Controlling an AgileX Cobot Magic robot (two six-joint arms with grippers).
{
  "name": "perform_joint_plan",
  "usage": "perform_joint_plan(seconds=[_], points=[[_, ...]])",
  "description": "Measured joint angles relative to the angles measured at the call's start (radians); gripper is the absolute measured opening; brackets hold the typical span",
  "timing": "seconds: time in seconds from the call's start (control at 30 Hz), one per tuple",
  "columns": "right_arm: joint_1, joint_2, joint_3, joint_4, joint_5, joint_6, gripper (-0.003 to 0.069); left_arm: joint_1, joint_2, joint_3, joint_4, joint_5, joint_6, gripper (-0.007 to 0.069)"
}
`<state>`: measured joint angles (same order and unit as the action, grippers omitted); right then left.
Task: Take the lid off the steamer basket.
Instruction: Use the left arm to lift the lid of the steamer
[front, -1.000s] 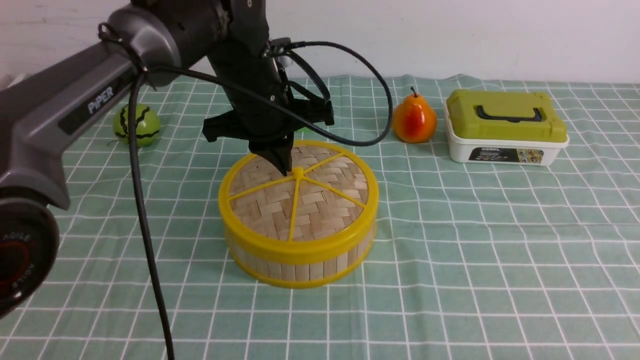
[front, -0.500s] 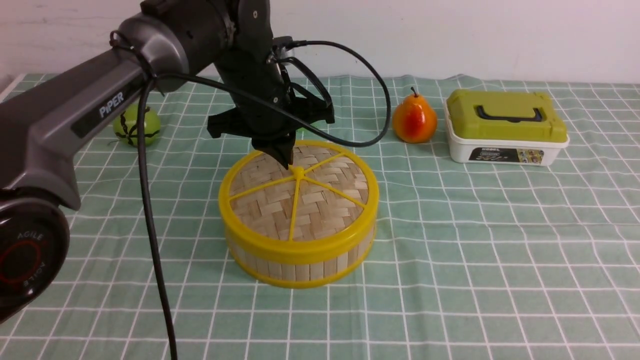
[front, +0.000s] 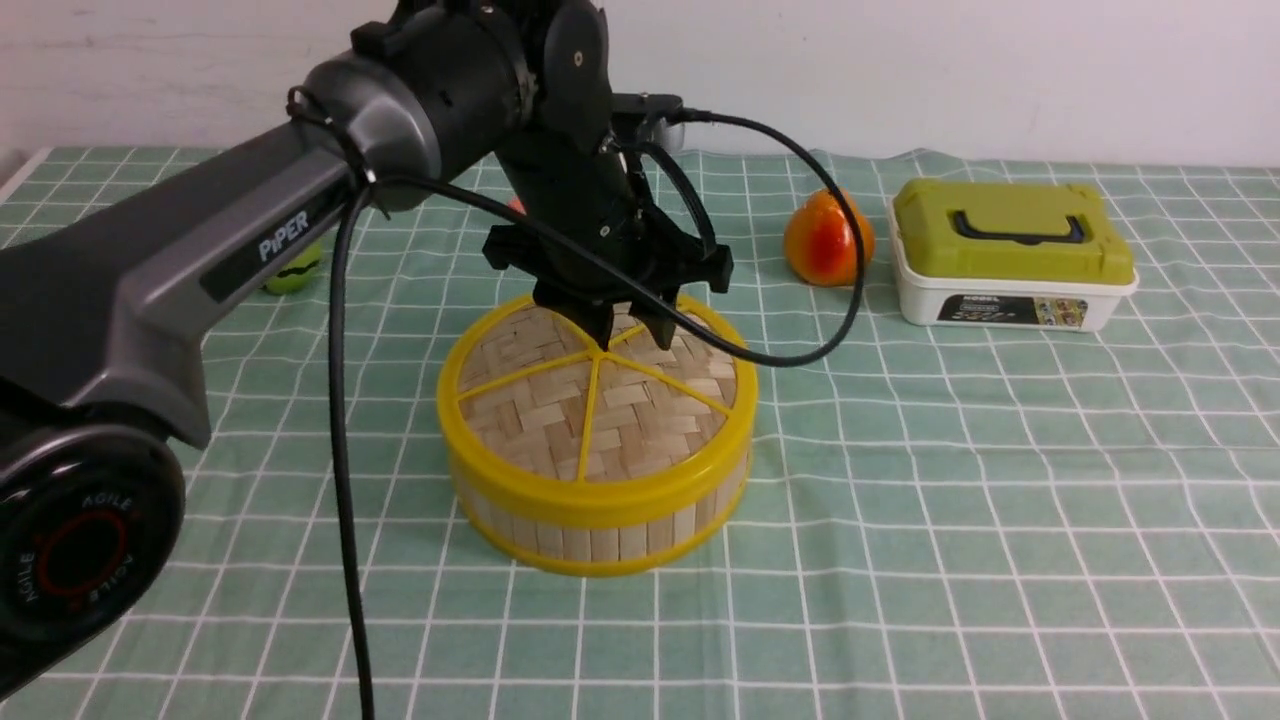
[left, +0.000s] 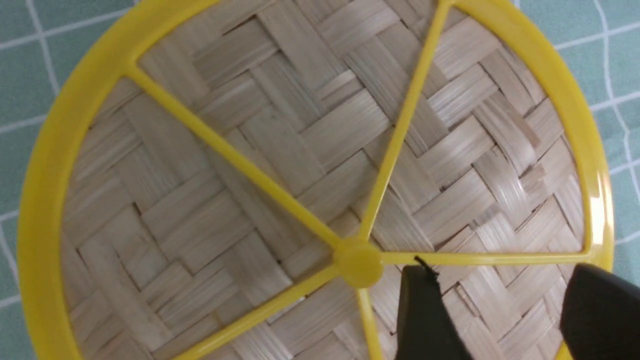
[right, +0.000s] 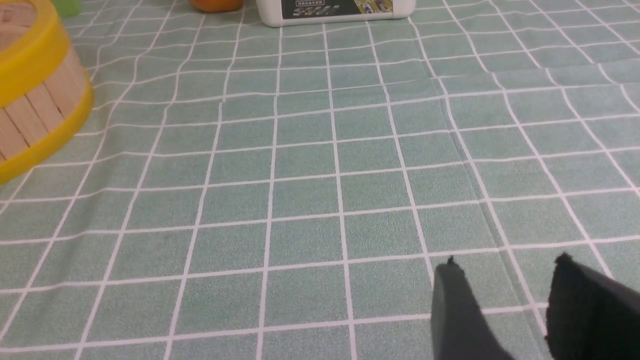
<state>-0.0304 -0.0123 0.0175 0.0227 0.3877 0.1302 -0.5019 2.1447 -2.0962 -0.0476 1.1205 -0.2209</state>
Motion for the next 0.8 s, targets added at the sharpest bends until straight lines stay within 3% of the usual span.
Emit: perform_joint_plan(seconds=[0.13,0.23,0.27,0.3,0.33,0.4,0.67,0.8], points=[[0.0,0.0,0.0,0.0,0.0,0.0,0.0241,0.0,0.0,0.0,0.048,0.006,-0.004,0.0349],[0.0,0.0,0.0,0.0,0.0,0.0,0.0241,0.0,0.0,0.0,0.139,0.028,-0.061,0.0252],[0.0,0.0,0.0,0.0,0.0,0.0,0.0241,-0.002,0.0,0.0,0.186,0.044,-0.116,0.0149],[0.0,0.0,0.0,0.0,0.0,0.0,0.0241,-0.002,0.0,0.0,0.19,0.046,-0.121,0.0149],[0.0,0.0,0.0,0.0,0.0,0.0,0.0241,-0.003,0.0,0.0,0.204,0.054,-0.142,0.0068],[0.0,0.0,0.0,0.0,0.0,0.0,0.0241,-0.009,0.0,0.0,0.211,0.059,-0.156,-0.0008],[0.0,0.0,0.0,0.0,0.0,0.0,0.0241,-0.027,0.0,0.0,0.206,0.049,-0.165,-0.0003],[0.0,0.0,0.0,0.0,0.0,0.0,0.0241,-0.027,0.0,0.0,0.209,0.027,-0.165,0.0111]])
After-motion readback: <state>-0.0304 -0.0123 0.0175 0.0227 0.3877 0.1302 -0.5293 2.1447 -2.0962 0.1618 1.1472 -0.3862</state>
